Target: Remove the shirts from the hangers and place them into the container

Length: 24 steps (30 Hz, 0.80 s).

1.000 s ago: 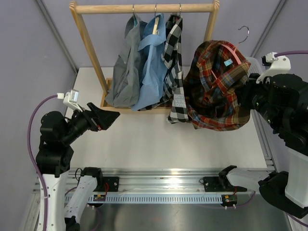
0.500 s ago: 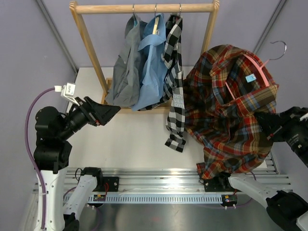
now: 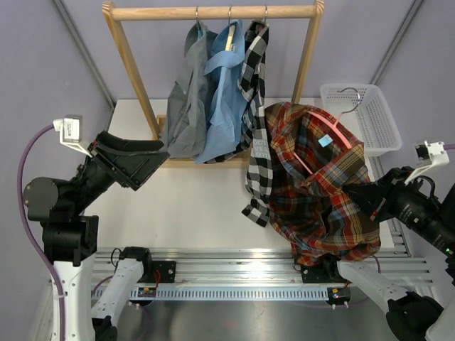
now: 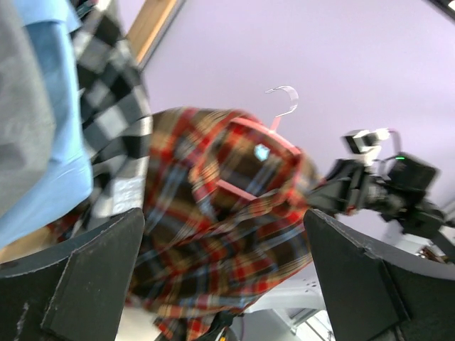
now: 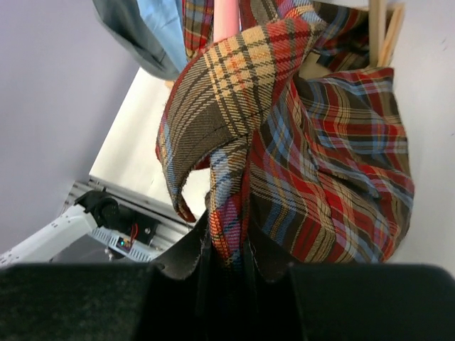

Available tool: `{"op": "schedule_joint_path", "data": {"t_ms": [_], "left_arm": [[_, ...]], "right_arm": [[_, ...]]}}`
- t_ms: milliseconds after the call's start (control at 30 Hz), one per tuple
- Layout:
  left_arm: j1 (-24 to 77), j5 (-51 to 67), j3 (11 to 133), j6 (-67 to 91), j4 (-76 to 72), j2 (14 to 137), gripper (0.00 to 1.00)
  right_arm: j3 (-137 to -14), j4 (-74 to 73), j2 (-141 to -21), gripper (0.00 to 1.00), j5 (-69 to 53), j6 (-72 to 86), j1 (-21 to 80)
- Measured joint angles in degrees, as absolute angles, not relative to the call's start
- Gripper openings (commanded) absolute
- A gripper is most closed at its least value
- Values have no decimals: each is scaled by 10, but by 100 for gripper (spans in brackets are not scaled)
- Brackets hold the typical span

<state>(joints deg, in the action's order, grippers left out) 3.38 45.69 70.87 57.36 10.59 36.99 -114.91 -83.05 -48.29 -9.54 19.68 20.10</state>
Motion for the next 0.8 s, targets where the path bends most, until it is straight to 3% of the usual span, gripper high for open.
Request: {"op": "schedule_joint_path", "data": {"t_ms": [467, 800], "left_arm": [[46, 489, 727, 637, 34, 386, 99], [166, 431, 809, 462, 206, 518, 99]], "right_arm": [[-1062, -821, -483, 0, -246, 177, 140], [-1055, -813, -507, 0, -286, 173, 136]]}}
